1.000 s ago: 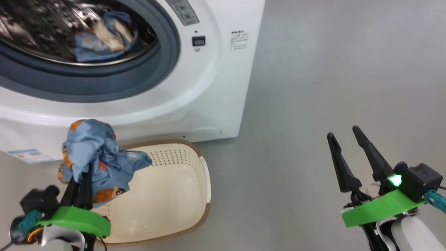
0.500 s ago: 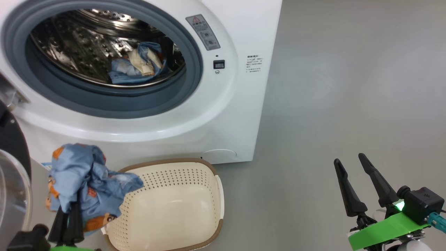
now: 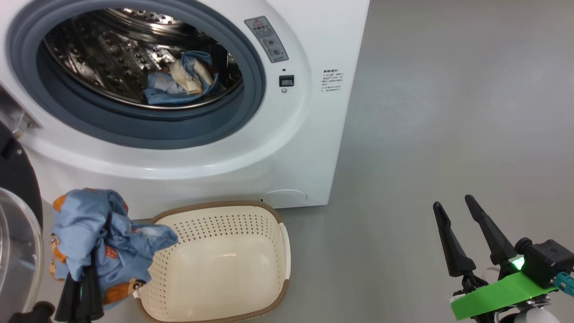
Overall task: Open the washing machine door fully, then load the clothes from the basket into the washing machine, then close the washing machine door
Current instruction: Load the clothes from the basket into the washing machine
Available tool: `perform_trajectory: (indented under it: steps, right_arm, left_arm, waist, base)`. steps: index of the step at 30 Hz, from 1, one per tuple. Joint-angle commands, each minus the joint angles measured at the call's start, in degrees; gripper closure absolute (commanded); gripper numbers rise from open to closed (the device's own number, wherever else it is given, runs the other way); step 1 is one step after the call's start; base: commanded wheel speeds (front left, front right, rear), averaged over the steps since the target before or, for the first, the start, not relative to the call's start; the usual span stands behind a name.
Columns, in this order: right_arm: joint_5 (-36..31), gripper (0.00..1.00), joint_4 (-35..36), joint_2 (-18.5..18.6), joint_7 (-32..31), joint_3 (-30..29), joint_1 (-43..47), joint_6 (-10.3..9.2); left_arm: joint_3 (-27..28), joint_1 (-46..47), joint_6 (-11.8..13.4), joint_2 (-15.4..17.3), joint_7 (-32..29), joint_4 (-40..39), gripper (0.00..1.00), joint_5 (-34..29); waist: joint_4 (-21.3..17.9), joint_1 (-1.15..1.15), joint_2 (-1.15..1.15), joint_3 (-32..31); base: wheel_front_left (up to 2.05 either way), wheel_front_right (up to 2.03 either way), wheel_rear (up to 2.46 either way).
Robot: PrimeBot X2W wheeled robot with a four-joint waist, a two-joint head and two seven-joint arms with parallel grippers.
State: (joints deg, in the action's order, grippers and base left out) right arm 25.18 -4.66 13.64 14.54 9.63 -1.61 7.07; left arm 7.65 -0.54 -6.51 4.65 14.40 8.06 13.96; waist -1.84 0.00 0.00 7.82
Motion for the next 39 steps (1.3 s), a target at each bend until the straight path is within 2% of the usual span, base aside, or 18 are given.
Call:
perform_trajectory:
  steps: [1, 9, 15, 23, 30, 39]
  right_arm:
    - [0.24, 0.00, 1.46, 1.12, 0.46, 0.96, -0.17, 0.42]
    - [0.06, 0.00, 1.95, 0.67, 0.46, 1.15, -1.32, 0.42]
    - [-0.14, 0.00, 2.09, 0.06, 0.46, 1.36, -3.87, 0.42]
    - [-0.62, 0.00, 2.28, -1.42, 0.46, 1.75, -8.90, 0.42]
    - [-0.71, 0.00, 2.53, -2.64, 0.46, 2.44, -12.86, 0.42]
    - [-0.69, 0.00, 2.49, -4.38, 0.46, 3.88, -17.02, 0.42]
  left_arm:
    - [2.10, 0.20, -0.17, 0.68, 0.60, -1.87, 1.00, -0.58]
    - [1.71, 2.92, -0.54, 0.27, 0.60, -1.19, 1.00, -0.66]
    - [0.75, 8.98, -0.76, 0.79, 0.60, 0.65, 1.00, -0.52]
    - [-0.04, 22.74, -0.90, 2.91, 0.60, 5.73, 1.00, -0.06]
    - [0.09, 35.44, -0.94, 6.07, 0.60, 11.76, 1.00, 0.03]
    - [-0.21, 50.27, -0.95, 10.05, 0.60, 21.39, 1.00, -1.32]
  waist:
    - [-0.12, 0.00, 0.00, 0.23]
    - [-0.63, 0.00, 0.00, 2.72]
    - [-1.13, 0.00, 0.00, 7.33]
    - [-2.22, 0.00, 0.00, 15.56]
    - [-3.39, 0.00, 0.00, 21.61]
    - [-5.60, 0.00, 0.00, 27.02]
  base:
    - [0.00, 0.00, 0.00]
    - [0.00, 0.00, 0.00]
    - [0.00, 0.00, 0.00]
    - [0.00, 0.00, 0.00]
    - [0.00, 0.00, 0.00]
    - [0.00, 0.00, 0.00]
